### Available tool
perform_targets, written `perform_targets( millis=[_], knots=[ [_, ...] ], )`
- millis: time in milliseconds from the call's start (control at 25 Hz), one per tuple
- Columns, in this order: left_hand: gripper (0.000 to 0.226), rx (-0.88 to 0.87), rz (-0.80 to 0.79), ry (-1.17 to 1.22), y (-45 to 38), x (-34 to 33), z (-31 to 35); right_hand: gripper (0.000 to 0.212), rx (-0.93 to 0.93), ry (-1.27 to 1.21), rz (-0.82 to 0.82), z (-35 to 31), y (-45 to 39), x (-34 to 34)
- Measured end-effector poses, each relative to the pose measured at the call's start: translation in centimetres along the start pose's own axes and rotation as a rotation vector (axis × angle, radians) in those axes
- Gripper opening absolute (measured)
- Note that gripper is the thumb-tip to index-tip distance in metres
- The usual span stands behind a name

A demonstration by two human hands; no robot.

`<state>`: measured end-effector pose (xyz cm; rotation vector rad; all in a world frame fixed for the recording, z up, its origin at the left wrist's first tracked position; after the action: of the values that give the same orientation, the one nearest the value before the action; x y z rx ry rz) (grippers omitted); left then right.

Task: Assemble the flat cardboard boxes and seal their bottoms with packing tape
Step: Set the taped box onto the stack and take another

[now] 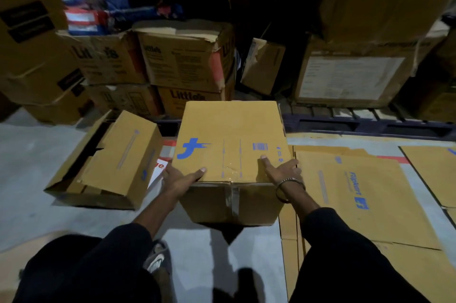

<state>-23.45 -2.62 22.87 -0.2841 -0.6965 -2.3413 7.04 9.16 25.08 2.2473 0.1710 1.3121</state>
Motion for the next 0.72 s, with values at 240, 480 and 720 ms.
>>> perform_targets(
  millis=[240, 480, 720],
  knots=[
    [0.148, 0.036, -0.046, -0.063, -1.7, -0.7, 0.3, 0.134, 0.34, 0.37, 0.127, -3.0, 1.8, -0.7],
    [0.142, 0.04, -0.028, -0.102, -2.5, -0.7, 0.1, 0.141, 0.523, 0.606, 0.222, -4.5, 0.7, -3.8],
    [0.137, 0.018, 0.02, -0.16, -2.6, -1.1, 0.4, 0.137, 0.458, 0.558, 0.287, -5.0, -0.3, -3.8]
  ],
)
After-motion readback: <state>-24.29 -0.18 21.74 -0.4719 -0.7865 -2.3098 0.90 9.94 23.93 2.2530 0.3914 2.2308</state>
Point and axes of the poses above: each hand's wrist, its own y-axis away from the middle knuckle, its own x-axis out of the back of the hand, z = x × y, the point moved 4 cm from there along -y, towards the middle knuckle, and after that the axes turned 13 degrees about y, right-handed, at the moved point
